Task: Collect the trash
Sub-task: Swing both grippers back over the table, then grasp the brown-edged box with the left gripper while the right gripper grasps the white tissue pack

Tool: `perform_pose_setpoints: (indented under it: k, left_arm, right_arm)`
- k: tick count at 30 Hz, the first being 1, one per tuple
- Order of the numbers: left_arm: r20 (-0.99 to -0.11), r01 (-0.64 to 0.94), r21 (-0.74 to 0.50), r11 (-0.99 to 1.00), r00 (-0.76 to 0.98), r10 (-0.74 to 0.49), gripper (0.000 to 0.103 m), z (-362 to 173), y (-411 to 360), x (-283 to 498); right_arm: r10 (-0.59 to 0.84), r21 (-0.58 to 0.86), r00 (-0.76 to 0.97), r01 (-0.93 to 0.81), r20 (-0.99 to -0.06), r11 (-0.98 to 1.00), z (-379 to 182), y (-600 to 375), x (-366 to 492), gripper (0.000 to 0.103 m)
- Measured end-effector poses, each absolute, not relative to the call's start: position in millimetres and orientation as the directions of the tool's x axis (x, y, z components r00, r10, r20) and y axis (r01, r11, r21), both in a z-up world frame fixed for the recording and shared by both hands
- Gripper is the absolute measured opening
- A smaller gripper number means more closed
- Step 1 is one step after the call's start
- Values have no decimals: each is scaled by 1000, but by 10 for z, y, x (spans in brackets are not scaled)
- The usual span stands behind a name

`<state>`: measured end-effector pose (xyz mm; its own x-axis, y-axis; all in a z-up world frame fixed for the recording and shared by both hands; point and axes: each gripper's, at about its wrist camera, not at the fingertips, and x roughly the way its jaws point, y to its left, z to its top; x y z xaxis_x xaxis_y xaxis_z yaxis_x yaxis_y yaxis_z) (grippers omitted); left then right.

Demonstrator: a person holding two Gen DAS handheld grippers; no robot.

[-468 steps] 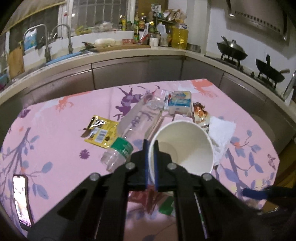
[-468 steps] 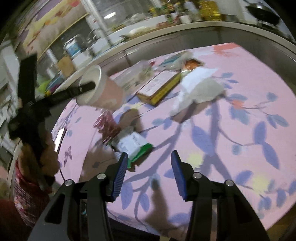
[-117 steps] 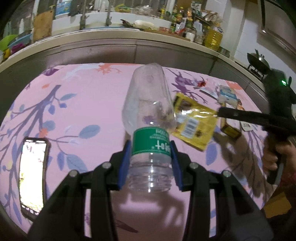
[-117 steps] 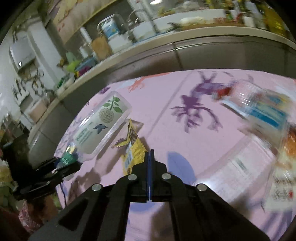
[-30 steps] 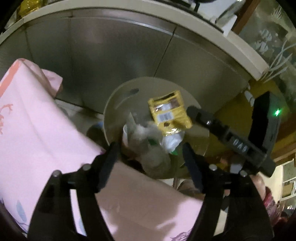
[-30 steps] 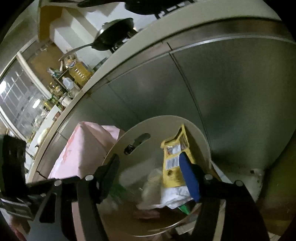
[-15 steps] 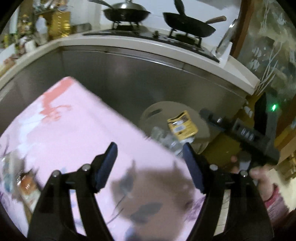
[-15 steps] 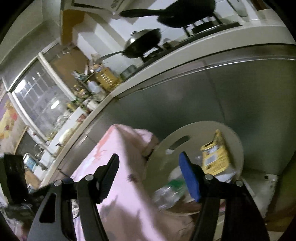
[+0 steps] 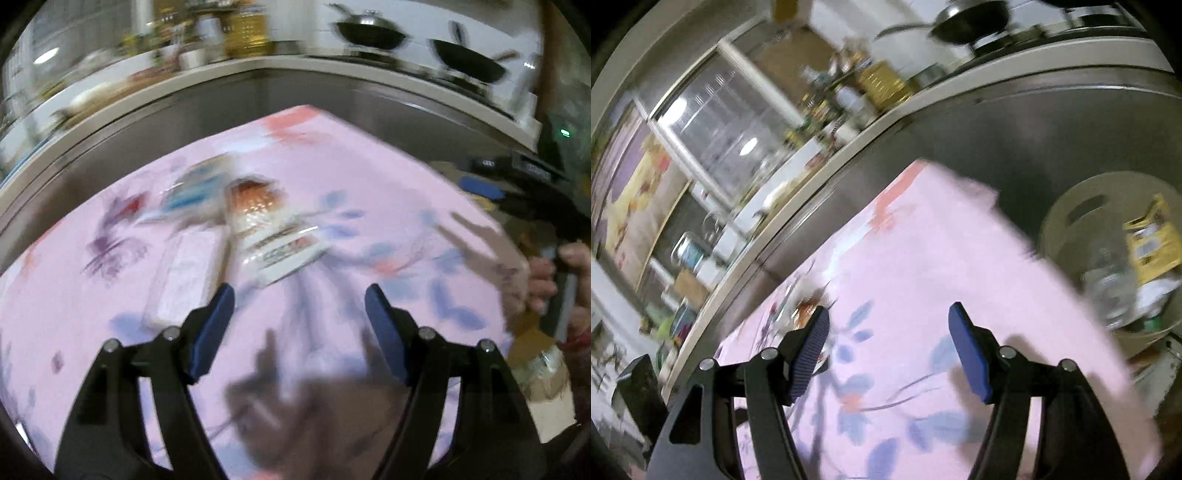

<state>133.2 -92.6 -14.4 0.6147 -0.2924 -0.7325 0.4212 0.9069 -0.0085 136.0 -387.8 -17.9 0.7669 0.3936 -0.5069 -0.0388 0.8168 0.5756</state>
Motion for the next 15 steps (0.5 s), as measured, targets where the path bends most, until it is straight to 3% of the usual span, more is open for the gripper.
perform_pose_setpoints:
  k: [6, 9, 15]
  left_arm:
    - [-731, 233, 48, 971, 671, -125, 81, -270, -254, 1466]
    - [-725, 223, 58, 973, 679, -112, 86, -325, -257, 1564]
    - [-727, 259, 129, 957, 682, -86, 86, -506, -545, 1758]
  right_arm:
    - [480, 556, 675, -124, -560, 822, -302, -3170, 1545, 65]
    - [501, 535, 637, -159, -586, 830, -345, -2892, 1641, 65]
    - [502, 510, 609, -180, -614, 841, -351, -2676, 1825, 65]
